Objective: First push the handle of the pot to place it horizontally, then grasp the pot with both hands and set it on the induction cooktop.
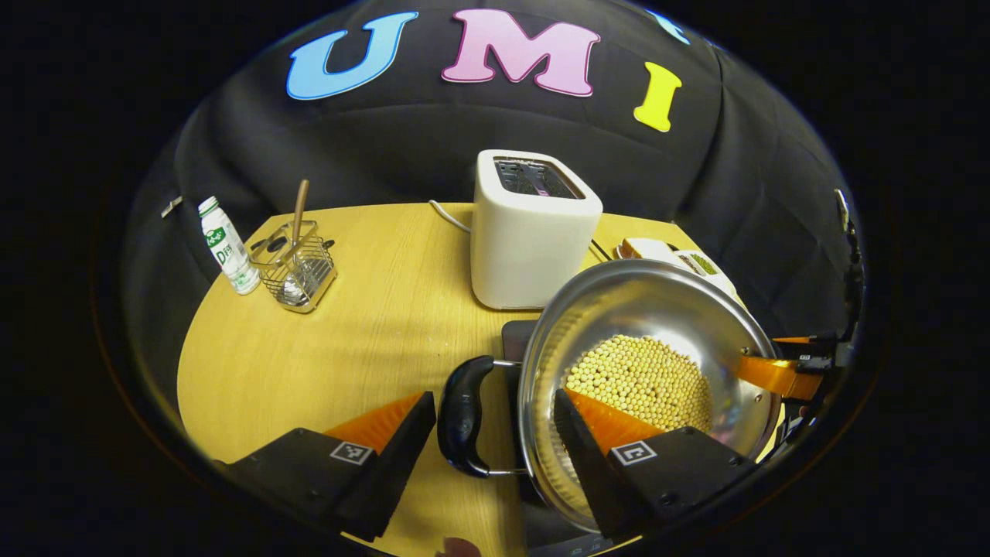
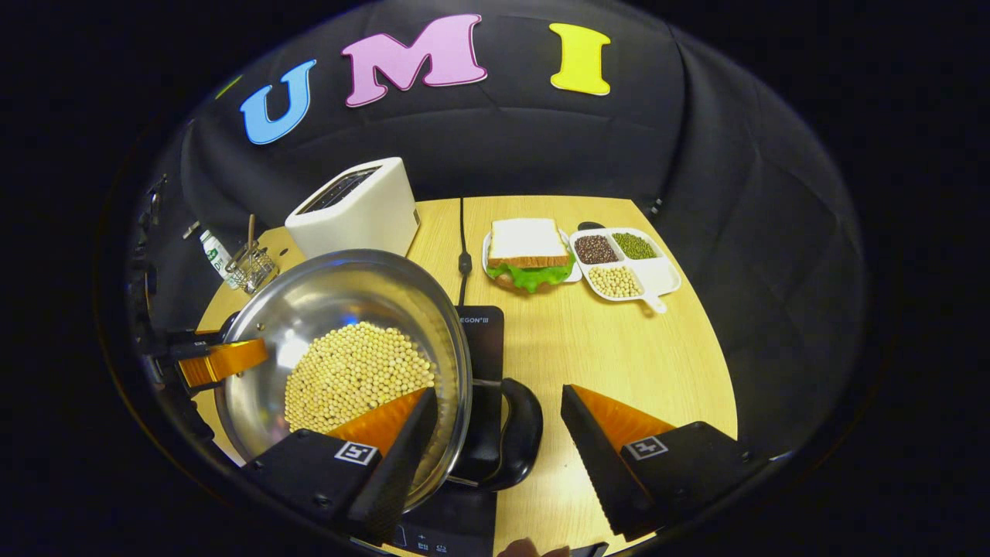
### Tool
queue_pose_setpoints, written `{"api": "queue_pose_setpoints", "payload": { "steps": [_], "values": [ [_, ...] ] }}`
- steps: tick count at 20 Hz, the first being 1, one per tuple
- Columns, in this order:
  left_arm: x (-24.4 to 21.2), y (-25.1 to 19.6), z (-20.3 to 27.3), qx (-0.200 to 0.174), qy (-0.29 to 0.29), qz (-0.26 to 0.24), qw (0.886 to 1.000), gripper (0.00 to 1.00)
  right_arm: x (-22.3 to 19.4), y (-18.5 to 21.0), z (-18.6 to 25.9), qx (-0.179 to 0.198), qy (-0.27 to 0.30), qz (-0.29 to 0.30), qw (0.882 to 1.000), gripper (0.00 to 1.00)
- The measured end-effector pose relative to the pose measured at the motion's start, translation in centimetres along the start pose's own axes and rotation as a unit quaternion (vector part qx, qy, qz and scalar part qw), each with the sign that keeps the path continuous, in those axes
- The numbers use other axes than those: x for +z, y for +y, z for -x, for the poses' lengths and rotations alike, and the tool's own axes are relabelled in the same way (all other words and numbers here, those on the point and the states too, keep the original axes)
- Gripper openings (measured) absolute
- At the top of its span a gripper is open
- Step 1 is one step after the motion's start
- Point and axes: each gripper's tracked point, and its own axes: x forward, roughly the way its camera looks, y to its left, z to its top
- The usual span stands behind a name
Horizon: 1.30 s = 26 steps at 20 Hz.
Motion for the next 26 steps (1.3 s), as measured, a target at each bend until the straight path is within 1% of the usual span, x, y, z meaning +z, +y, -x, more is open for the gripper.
{"api": "queue_pose_setpoints", "payload": {
  "steps": [2, 5, 8, 11, 13, 17, 21, 24, 25, 26],
  "values": [
    [0.8, 0.0, 1.1, 0.003, -0.017, -0.003, 1.000, 0.96, 0.9, -0.1, 1.1, -0.003, -0.016, -0.009, 1.000, 0.99],
    [2.2, -0.5, 3.2, 0.002, -0.051, 0.000, 0.999, 0.95, 3.1, -0.4, 3.4, -0.013, -0.059, -0.017, 0.998, 0.99],
    [3.8, -1.1, 6.5, -0.001, -0.094, -0.001, 0.996, 0.95, 5.4, 0.0, 6.7, -0.014, -0.106, -0.019, 0.994, 0.99],
    [5.8, -1.7, 10.5, 0.000, -0.142, -0.003, 0.990, 0.95, 7.6, 0.3, 10.3, -0.014, -0.148, -0.021, 0.989, 0.99],
    [7.3, -2.2, 13.5, -0.001, -0.175, 0.000, 0.985, 0.95, 9.2, 0.5, 13.2, -0.017, -0.184, -0.014, 0.983, 0.99],
    [9.9, -2.3, 19.3, -0.001, -0.238, 0.010, 0.971, 0.95, 11.7, 1.8, 19.3, -0.020, -0.257, -0.006, 0.966, 0.99],
    [11.3, -2.4, 24.2, -0.007, -0.285, 0.020, 0.958, 0.95, 12.8, 2.9, 24.1, -0.021, -0.303, -0.007, 0.953, 0.99],
    [11.7, -1.5, 27.5, 0.021, -0.320, -0.011, 0.947, 0.95, 13.2, 3.4, 27.1, -0.020, -0.334, -0.024, 0.942, 0.99],
    [11.6, -1.7, 28.3, 0.024, -0.330, -0.018, 0.943, 0.95, 13.3, 3.7, 27.8, -0.020, -0.343, -0.025, 0.939, 0.99],
    [11.5, -2.2, 29.0, 0.016, -0.338, -0.019, 0.941, 0.95, 13.3, 3.8, 28.4, -0.023, -0.352, -0.020, 0.936, 0.98]
  ]
}}
